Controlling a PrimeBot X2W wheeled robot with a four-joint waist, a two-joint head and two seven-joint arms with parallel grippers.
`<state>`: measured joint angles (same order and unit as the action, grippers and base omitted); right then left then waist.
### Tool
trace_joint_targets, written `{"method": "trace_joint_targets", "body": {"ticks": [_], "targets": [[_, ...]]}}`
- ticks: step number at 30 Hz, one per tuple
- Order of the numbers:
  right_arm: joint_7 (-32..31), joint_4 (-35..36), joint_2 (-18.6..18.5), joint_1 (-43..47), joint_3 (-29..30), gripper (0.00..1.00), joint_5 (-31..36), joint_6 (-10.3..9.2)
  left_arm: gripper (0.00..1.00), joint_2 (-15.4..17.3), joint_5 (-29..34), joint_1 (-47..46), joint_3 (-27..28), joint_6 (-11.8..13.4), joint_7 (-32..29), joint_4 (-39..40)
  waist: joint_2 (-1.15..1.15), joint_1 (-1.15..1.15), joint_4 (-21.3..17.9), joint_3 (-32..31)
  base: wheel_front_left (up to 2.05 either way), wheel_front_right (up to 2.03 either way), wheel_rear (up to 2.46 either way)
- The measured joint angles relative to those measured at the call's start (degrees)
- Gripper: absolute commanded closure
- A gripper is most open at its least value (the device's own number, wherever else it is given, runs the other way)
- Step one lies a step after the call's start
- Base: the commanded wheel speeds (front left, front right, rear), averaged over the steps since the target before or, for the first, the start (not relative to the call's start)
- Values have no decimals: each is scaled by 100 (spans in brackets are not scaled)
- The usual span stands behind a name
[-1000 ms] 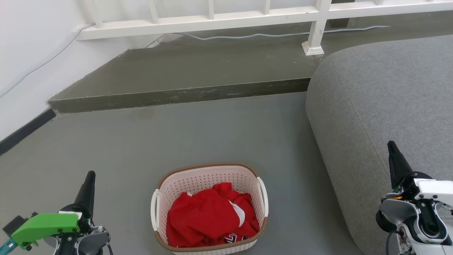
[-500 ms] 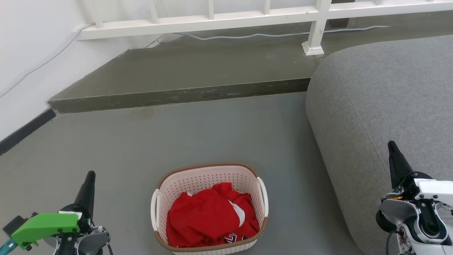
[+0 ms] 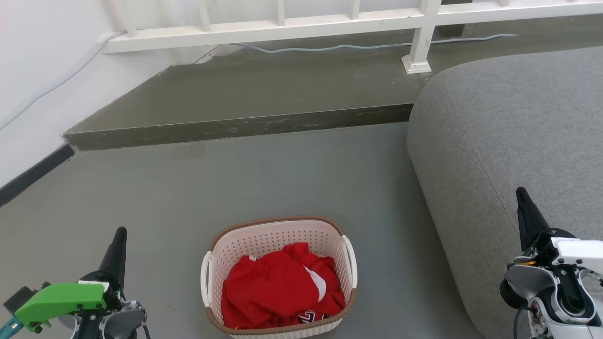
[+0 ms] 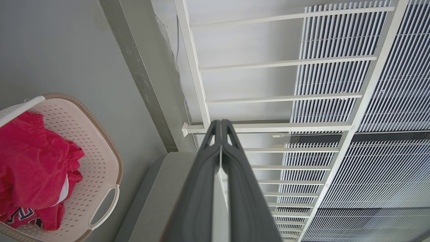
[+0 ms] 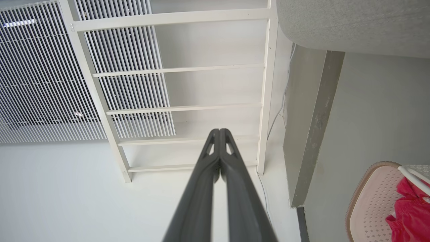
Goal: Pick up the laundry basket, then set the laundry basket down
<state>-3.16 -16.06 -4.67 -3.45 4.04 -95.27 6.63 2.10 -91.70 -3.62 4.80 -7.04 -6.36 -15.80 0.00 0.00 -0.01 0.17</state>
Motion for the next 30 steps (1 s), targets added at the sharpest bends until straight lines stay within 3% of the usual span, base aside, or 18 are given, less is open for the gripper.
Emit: {"method": "trace_joint_targets", "body": {"ticks": [30], "targets": [[-25,3,10,0,20,100,1,1,100,0,0,0,0,0,0,1,0,0,0,0,0,0,0]]}}
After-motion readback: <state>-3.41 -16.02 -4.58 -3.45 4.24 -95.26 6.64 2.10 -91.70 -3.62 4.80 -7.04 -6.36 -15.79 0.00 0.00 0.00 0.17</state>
